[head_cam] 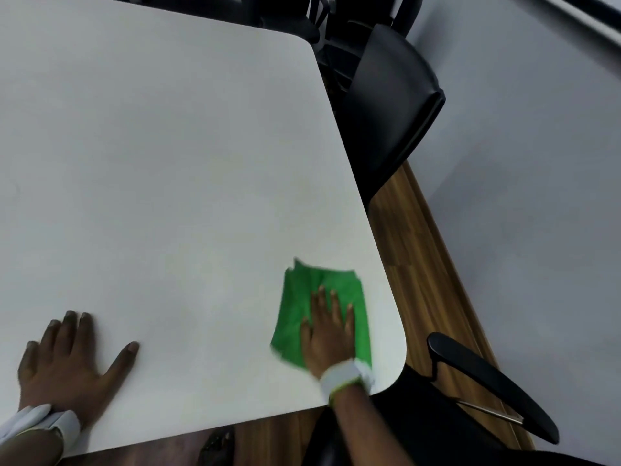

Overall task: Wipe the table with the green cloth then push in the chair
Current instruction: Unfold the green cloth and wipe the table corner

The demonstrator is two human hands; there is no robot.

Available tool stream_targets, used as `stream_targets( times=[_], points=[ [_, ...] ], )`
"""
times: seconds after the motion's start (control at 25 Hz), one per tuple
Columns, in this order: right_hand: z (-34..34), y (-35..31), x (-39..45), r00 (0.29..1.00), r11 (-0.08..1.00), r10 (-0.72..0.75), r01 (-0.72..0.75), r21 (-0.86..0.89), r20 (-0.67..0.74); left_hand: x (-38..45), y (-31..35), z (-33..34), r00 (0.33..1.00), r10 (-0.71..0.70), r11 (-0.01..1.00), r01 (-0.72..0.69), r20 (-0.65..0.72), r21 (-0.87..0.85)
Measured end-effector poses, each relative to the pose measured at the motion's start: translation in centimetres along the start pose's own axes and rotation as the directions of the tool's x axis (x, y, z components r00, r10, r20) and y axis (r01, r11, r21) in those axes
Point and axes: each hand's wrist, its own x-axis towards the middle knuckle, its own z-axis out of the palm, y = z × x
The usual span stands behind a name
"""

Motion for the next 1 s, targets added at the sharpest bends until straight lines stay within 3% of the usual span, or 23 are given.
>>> stream_targets(
  times=[0.16,0.32,0.44,0.56,0.64,0.72,0.8,0.88,1.0],
  points=[
    [0.1,-6.9,-12.3,0.994,0.991,-0.088,0.081,0.103,0.061,-0.4,0.0,0.5,1.0,-0.02,0.998,0.021,0.018,-0.062],
    [1.1,-13.7,-5.7,0.94,0.943,-0.329,0.321,0.092,0.093,-0.3,-0.8,1.8,0.998,-0.055,0.981,0.061,0.042,-0.184],
    [1.7,-14.0,1.6,0.931,0.936,-0.35,0.345,0.063,0.105,0.0,-2.0,3.4,0.995,-0.082,0.955,0.096,0.061,-0.281],
    [1.3,-4.7,7.5,0.998,0.998,-0.066,0.066,0.007,-0.007,0.3,-2.2,3.4,0.997,-0.072,0.963,0.08,0.04,-0.259],
    [0.0,3.7,10.2,0.981,0.981,0.192,-0.192,-0.006,-0.002,0.1,-1.6,2.4,0.998,-0.041,0.984,0.047,0.037,-0.172],
    [-0.9,7.0,12.1,0.953,0.955,0.296,-0.297,0.006,0.058,-0.2,-1.1,1.8,1.0,0.003,0.997,-0.001,0.029,-0.078],
    [-0.1,2.7,13.3,0.973,0.973,0.23,-0.23,-0.001,0.028,-0.3,-0.8,1.1,1.0,-0.002,0.998,0.003,0.017,-0.07],
    [1.0,-4.6,12.8,0.998,0.999,0.052,-0.052,-0.003,0.021,-0.1,-0.7,1.0,0.999,-0.024,0.998,0.026,0.028,-0.056],
    [1.4,-11.7,7.4,0.978,0.979,-0.203,0.202,0.023,0.054,0.0,-0.7,1.5,0.998,-0.018,0.991,0.025,0.054,-0.134]
  ],
)
